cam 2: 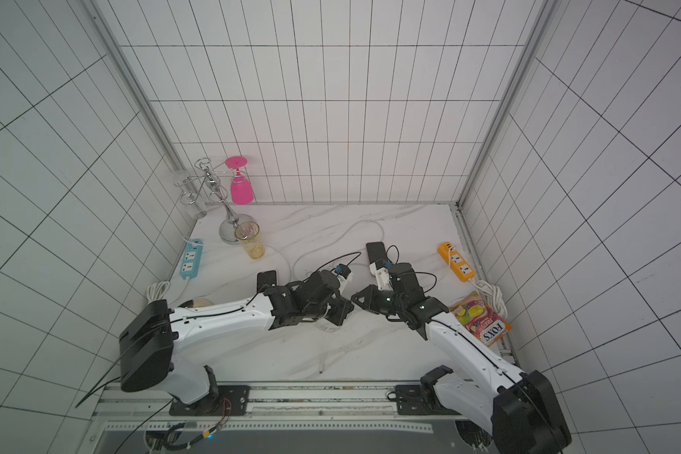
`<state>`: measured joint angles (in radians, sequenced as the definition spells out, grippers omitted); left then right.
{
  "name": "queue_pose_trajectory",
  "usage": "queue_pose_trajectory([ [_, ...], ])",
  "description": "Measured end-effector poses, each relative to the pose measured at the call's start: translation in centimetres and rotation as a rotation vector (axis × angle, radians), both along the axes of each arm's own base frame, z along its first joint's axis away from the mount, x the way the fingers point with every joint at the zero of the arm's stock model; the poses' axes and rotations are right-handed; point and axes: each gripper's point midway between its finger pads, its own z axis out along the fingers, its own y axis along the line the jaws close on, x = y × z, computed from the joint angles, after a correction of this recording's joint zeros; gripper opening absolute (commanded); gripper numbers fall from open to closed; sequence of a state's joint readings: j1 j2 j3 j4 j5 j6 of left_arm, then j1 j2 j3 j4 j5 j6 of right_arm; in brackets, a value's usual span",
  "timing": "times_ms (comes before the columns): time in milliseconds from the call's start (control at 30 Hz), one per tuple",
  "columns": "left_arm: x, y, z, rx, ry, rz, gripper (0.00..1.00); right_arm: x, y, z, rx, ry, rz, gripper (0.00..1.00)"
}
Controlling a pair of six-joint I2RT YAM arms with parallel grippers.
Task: Plug the charging cable into the phone
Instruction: Pick up the charging cable from the center of the board.
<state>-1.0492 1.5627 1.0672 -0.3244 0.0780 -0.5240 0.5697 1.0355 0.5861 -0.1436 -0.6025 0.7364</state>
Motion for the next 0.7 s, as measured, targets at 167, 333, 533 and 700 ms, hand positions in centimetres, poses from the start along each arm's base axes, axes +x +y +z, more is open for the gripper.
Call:
queue_pose_trajectory([
  [167, -0.7, 0.9, 2.0, -0.051, -0.033, -0.013, 0.59, 0.2, 0.4, 3.5, 0.022, -0.093, 0.041, 0.00],
  [333, -1.5, 2.2, 3.5, -0.082, -0.071, -0.033, 0.59, -0.1, 0.5, 7.4, 0.069, -0.203, 0.076, 0.00],
  [533, -1.4, 2.3, 3.7, -0.074, -0.098, -0.058, 0.52, -0.7, 0.6, 8.5, 0.081, -0.211, 0.104, 0.00],
  [700, -1.5, 1.8, 4.2, -0.084, -0.114, -0.088, 0.25, -1.0, 0.6, 8.8, 0.081, -0.198, 0.115, 0.00],
])
